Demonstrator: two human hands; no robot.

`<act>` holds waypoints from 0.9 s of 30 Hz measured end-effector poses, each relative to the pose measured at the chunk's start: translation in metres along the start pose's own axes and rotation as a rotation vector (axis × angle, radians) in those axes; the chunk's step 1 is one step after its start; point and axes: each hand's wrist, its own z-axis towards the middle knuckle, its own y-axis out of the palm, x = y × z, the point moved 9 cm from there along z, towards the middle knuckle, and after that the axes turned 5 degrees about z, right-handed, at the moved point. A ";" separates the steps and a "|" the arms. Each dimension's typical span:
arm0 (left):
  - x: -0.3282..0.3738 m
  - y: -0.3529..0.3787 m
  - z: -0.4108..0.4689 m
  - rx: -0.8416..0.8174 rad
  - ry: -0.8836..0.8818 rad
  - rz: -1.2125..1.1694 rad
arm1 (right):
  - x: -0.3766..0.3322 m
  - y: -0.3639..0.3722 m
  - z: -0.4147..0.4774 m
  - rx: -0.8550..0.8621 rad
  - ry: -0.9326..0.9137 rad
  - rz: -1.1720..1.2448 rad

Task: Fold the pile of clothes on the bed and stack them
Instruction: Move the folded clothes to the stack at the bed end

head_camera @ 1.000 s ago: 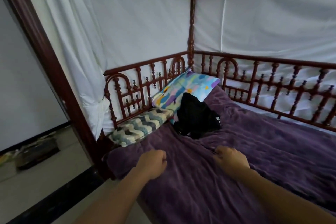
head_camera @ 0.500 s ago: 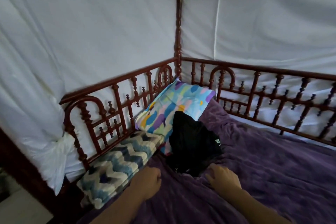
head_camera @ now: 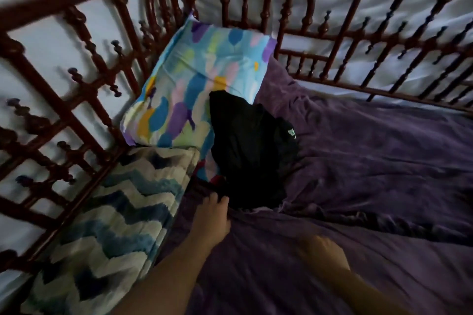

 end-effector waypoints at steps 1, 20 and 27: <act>-0.005 0.008 0.015 0.013 0.015 0.034 | 0.000 0.016 0.003 -0.035 0.029 0.000; 0.042 -0.013 -0.070 -0.085 0.479 -0.485 | -0.040 -0.018 -0.010 0.148 -0.054 0.006; 0.020 -0.087 -0.155 -0.058 0.367 -0.550 | -0.075 -0.044 -0.074 0.144 -0.150 0.338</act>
